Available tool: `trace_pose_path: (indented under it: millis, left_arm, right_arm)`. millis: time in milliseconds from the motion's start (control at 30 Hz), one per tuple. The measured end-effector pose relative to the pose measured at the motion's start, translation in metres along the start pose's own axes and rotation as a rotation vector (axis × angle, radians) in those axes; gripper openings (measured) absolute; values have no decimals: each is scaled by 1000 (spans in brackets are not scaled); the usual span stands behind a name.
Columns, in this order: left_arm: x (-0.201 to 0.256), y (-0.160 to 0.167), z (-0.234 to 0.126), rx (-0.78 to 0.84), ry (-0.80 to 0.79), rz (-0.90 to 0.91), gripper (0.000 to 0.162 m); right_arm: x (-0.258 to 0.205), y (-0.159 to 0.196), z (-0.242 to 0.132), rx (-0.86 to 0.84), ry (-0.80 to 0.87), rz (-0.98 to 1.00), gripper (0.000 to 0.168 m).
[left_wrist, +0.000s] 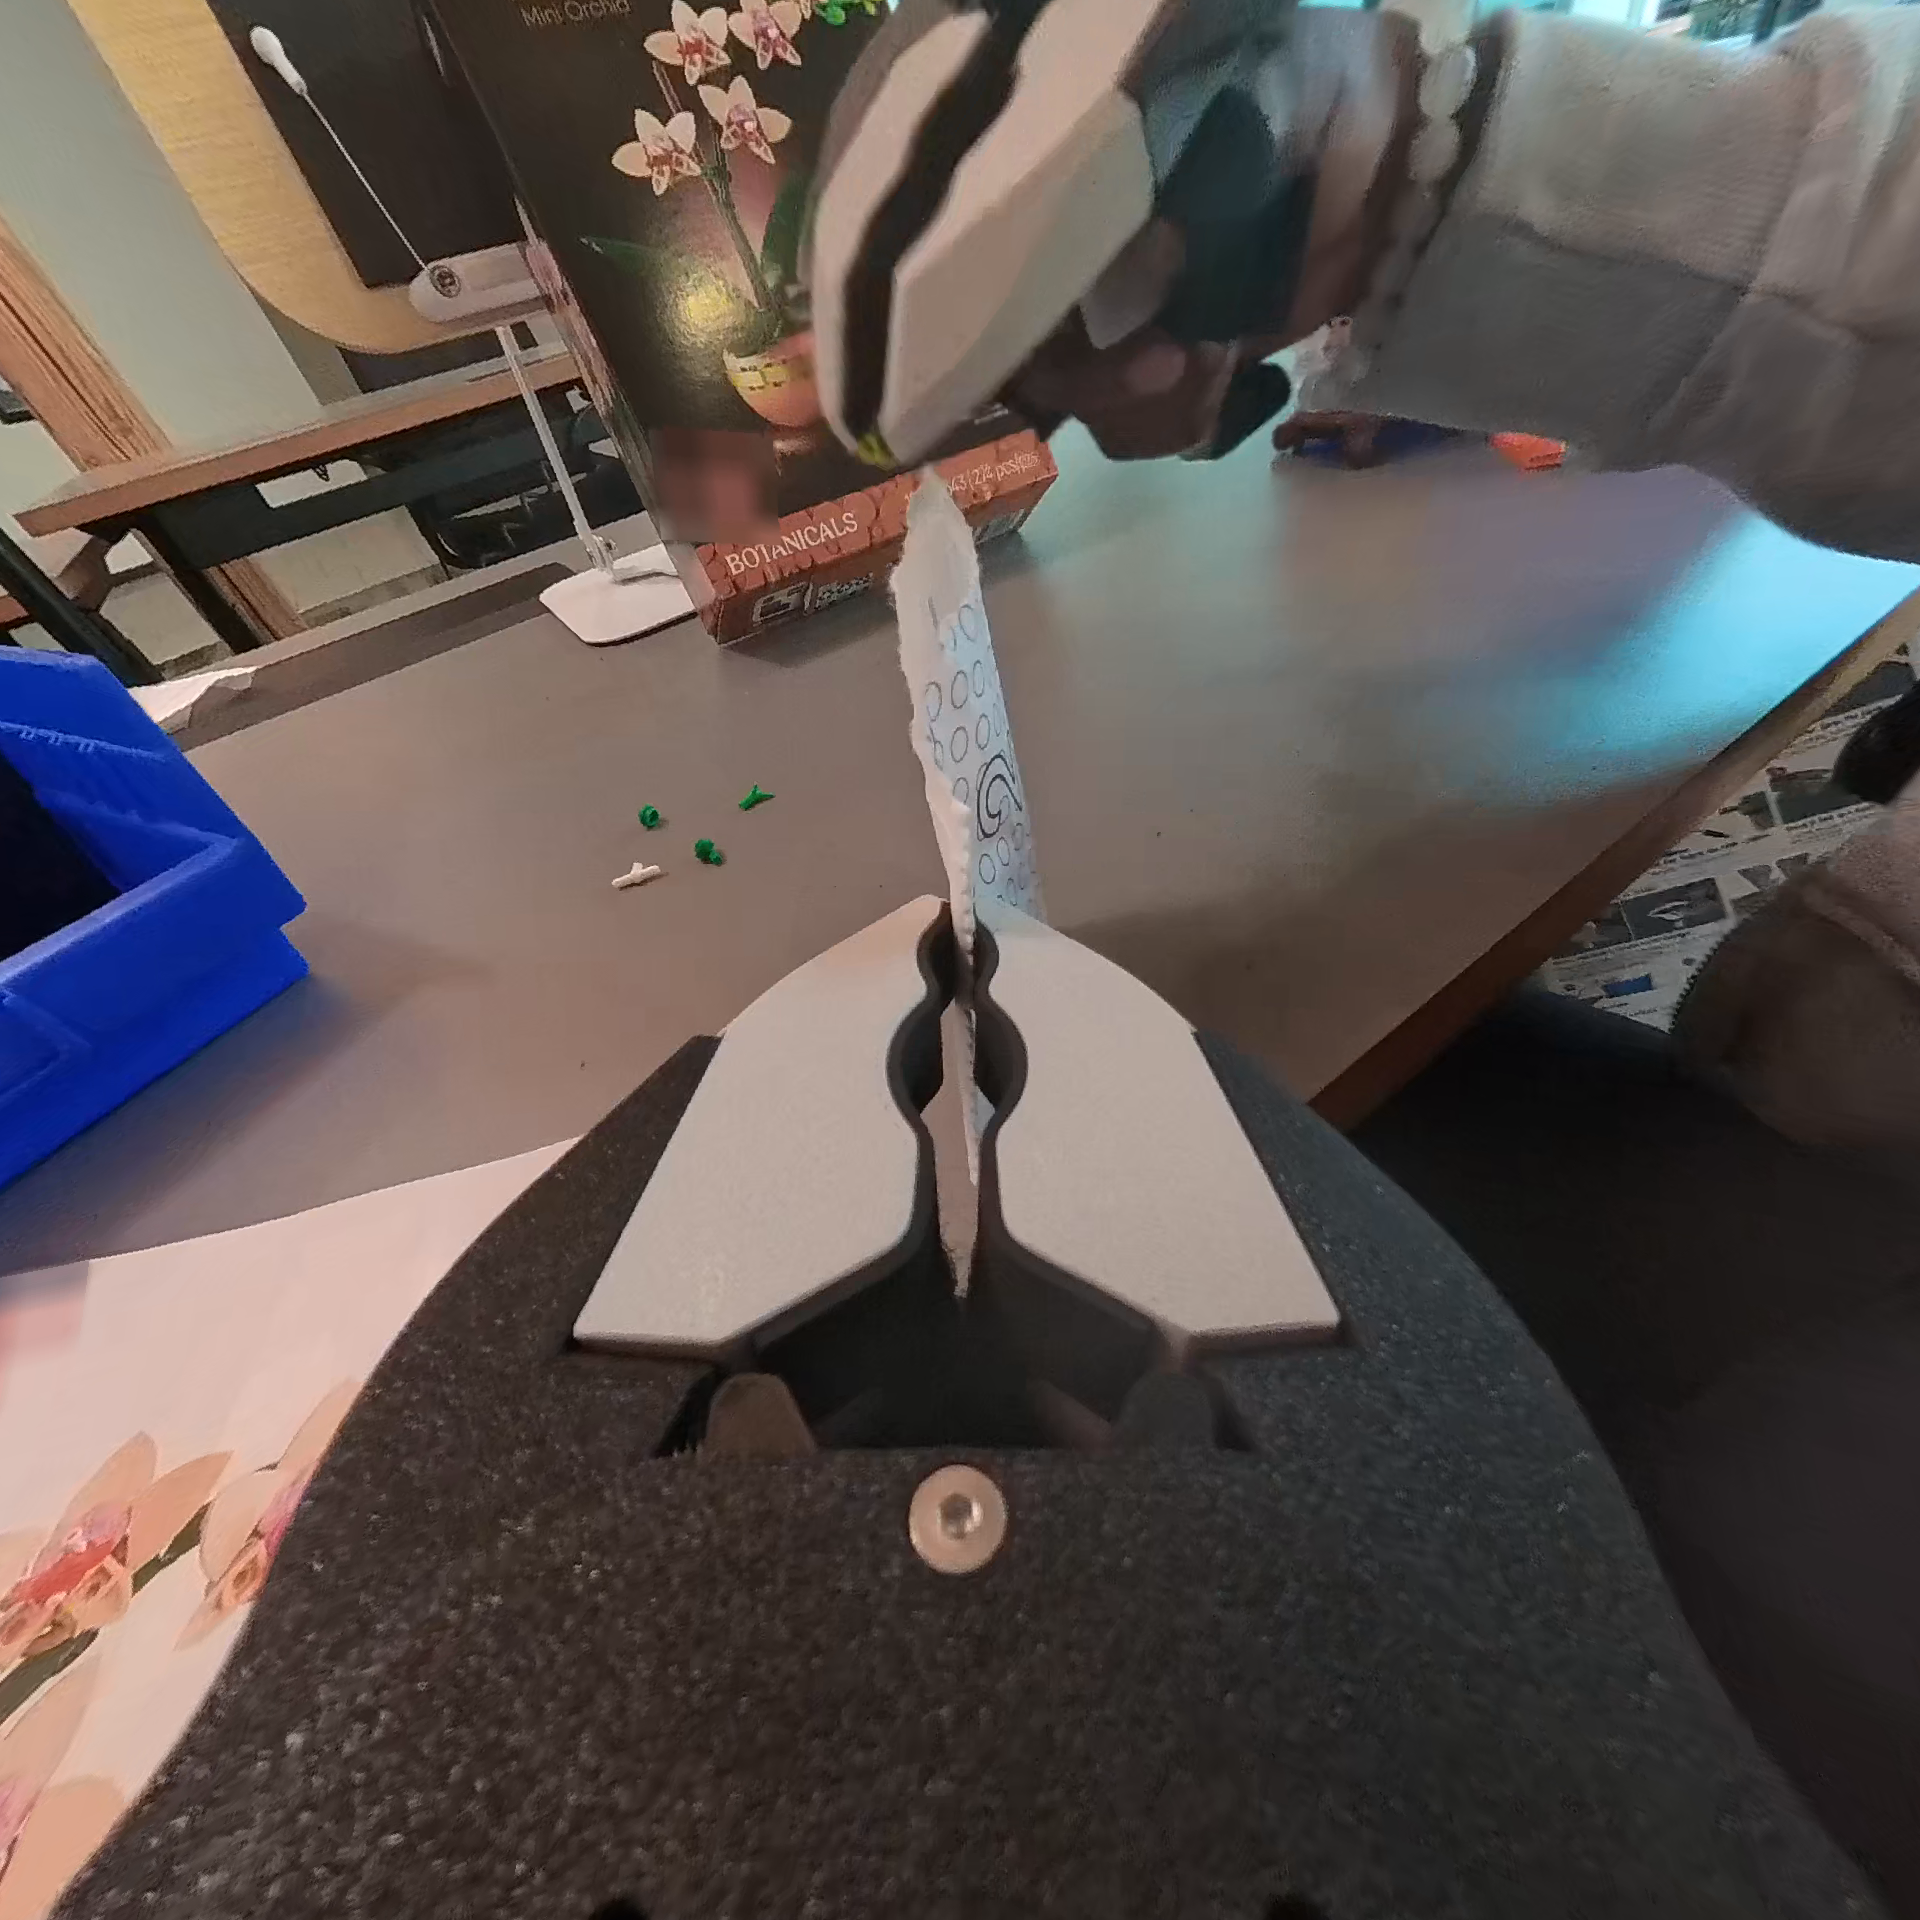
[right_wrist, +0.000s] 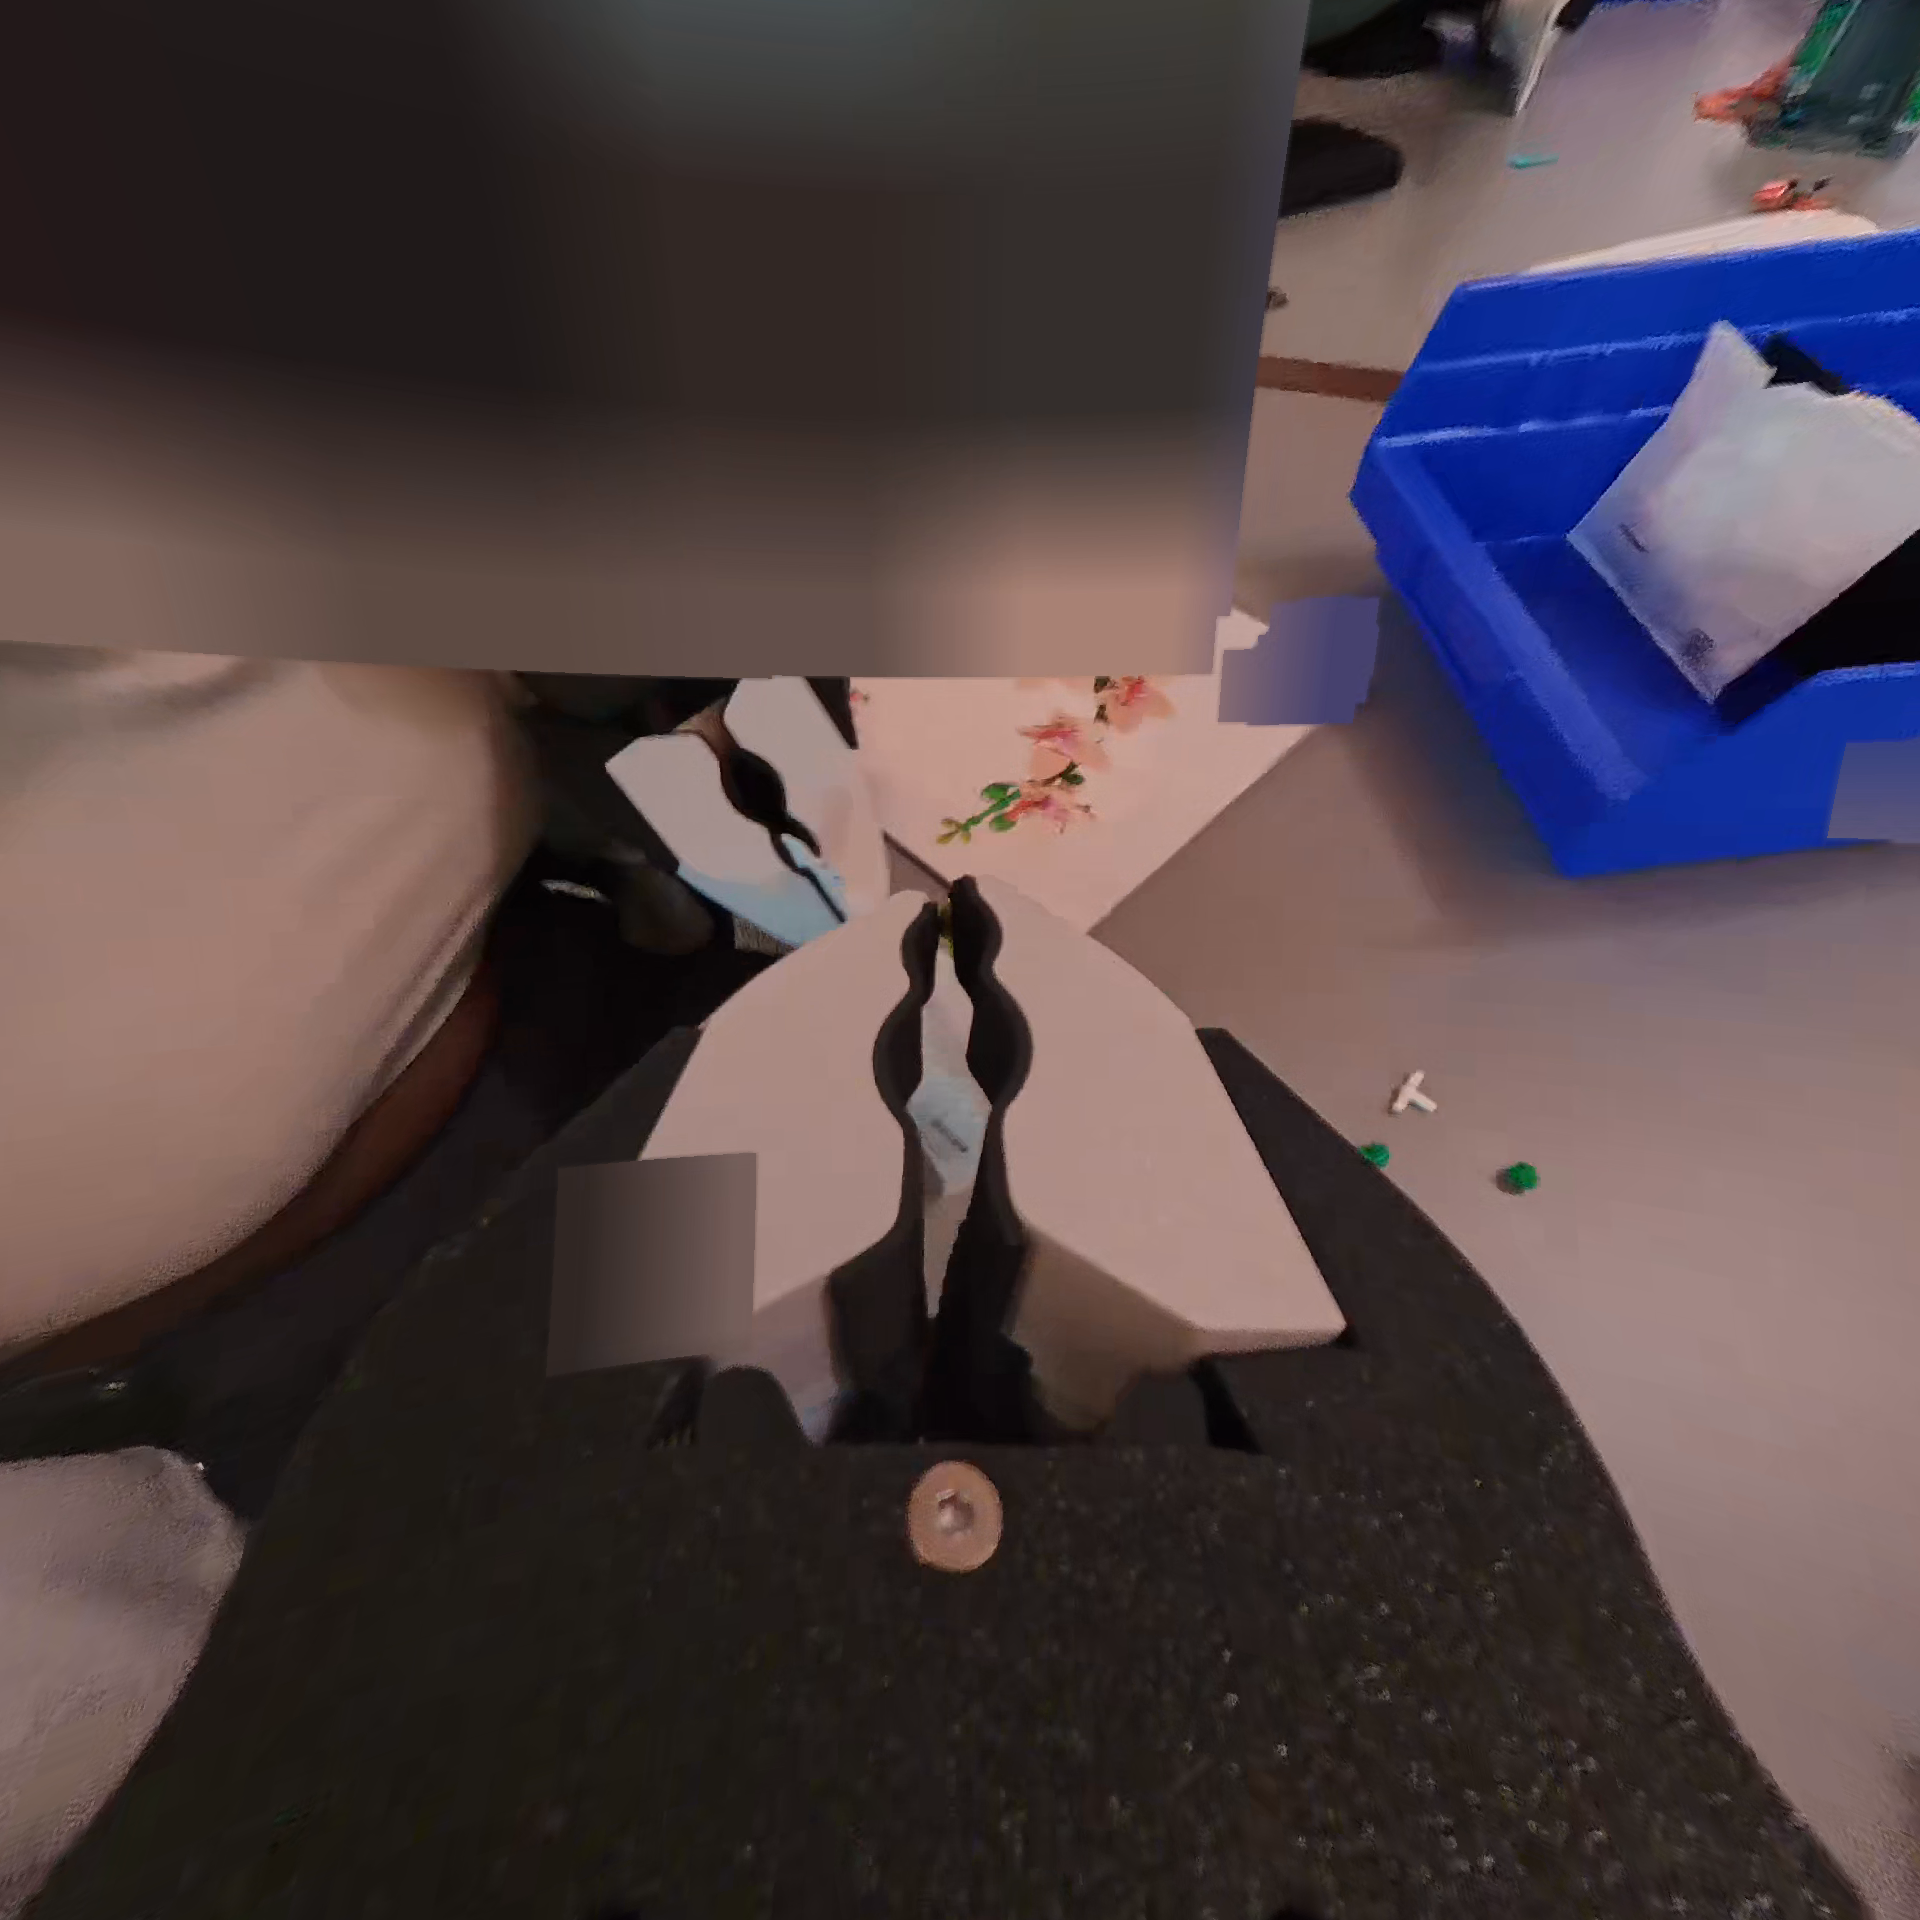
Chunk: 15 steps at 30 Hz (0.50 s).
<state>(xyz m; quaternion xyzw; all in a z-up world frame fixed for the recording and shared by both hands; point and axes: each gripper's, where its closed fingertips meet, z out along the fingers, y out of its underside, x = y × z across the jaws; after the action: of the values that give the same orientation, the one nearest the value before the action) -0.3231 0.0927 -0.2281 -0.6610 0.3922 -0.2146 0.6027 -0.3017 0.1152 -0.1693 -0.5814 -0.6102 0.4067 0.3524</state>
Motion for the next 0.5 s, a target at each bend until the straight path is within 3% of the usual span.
trace_pose_path:
  millis: [167,367,433,500]
  left_arm:
    - [0,0,0,0,-2,-1,0]
    - [0,-1,0,2,-2,-2,0]
    - [0,0,0,3,-2,-2,0]
    - [0,0,0,4,-1,-2,0]
  right_arm:
    - [-5,17,7,-90,10,-19,5]
    - [0,11,-1,-58,34,-41,9]
    - [18,0,-11,42,84,-9,9]
    - [55,18,-16,18,179,75,20]
